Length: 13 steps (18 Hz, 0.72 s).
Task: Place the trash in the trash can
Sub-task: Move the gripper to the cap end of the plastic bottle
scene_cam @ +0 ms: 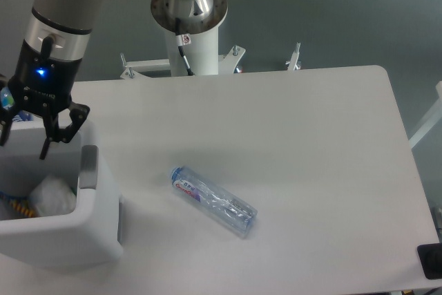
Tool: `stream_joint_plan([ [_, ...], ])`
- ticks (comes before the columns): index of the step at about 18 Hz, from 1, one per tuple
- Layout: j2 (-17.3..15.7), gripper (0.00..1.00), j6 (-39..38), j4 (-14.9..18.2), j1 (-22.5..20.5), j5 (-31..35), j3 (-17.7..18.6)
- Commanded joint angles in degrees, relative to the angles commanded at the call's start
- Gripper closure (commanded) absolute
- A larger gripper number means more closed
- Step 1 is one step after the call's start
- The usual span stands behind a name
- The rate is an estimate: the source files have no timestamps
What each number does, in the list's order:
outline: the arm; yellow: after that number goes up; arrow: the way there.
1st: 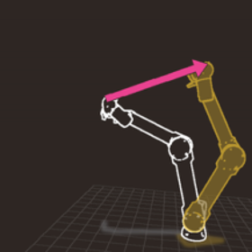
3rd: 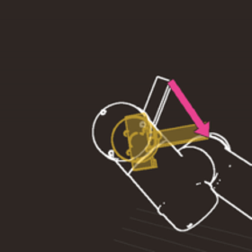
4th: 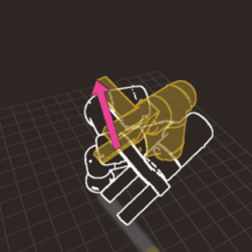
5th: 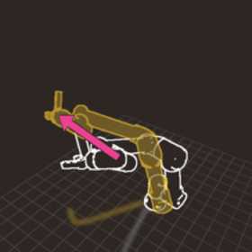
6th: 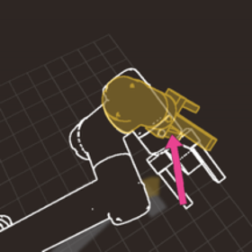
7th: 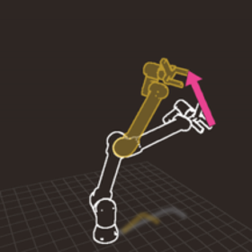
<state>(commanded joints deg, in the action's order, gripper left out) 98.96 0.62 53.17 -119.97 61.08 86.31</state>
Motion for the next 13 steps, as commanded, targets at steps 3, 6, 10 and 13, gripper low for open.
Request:
stream_joint_plan([
  [3, -0.1, 0.00, -5.7, -0.1, -3.9, 0.3, -0.3],
  [6, 0.3, 0.00, -11.5, 0.0, -8.3, 0.4, -0.5],
  [10, 1.8, 0.00, -16.0, 0.1, -14.7, 7.8, 0.0],
  [13, 5.6, 0.00, -16.3, -0.1, -17.7, 11.2, -0.3],
])
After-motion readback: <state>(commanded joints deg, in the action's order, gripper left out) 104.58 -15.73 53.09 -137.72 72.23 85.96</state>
